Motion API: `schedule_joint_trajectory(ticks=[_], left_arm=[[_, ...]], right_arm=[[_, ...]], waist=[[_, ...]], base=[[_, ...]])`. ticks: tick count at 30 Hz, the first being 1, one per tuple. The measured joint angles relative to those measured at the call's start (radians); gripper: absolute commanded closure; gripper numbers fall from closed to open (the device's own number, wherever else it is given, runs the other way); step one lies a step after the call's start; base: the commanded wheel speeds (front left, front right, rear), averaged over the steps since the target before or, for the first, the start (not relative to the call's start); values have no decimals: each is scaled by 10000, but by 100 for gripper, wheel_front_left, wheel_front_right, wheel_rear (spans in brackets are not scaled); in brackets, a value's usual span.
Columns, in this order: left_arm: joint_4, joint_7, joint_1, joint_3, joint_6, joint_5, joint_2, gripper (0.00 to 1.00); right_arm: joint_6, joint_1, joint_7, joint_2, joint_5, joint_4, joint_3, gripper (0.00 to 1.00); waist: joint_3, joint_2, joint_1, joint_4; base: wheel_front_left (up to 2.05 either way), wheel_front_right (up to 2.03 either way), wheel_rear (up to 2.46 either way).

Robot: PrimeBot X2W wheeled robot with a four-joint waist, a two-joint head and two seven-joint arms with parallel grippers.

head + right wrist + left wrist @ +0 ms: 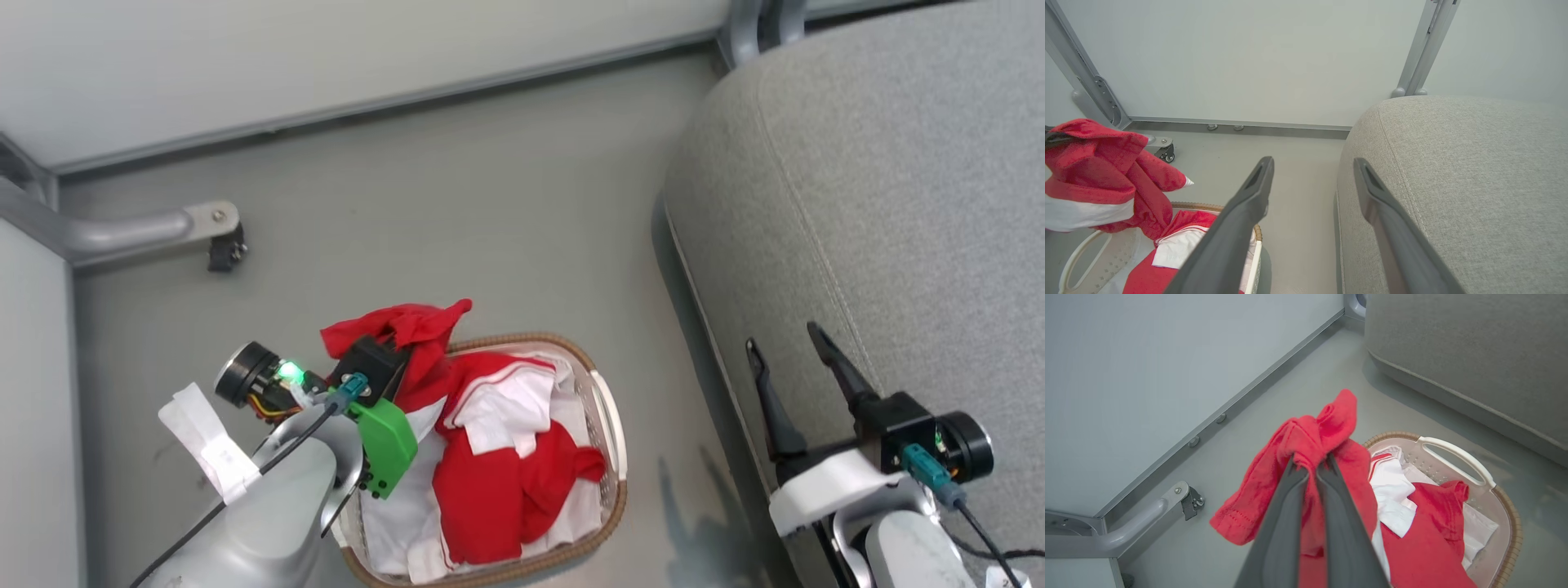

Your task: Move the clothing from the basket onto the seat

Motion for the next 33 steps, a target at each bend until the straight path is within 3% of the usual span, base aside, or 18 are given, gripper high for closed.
schedule_joint_trajectory(ticks=[15,33], left_arm=[[-2502,290,-2440,-1866,-2,-698,982,100],[-3601,420,-4512,-1918,-4,-926,1273,100]], right_arm=[[0,764,0,0,-107,35,301,0],[0,-57,0,-2,-483,111,1122,0]], waist=[[-2493,0,0,628],[-2913,0,0,636]], base=[[0,0,0],[0,0,0]])
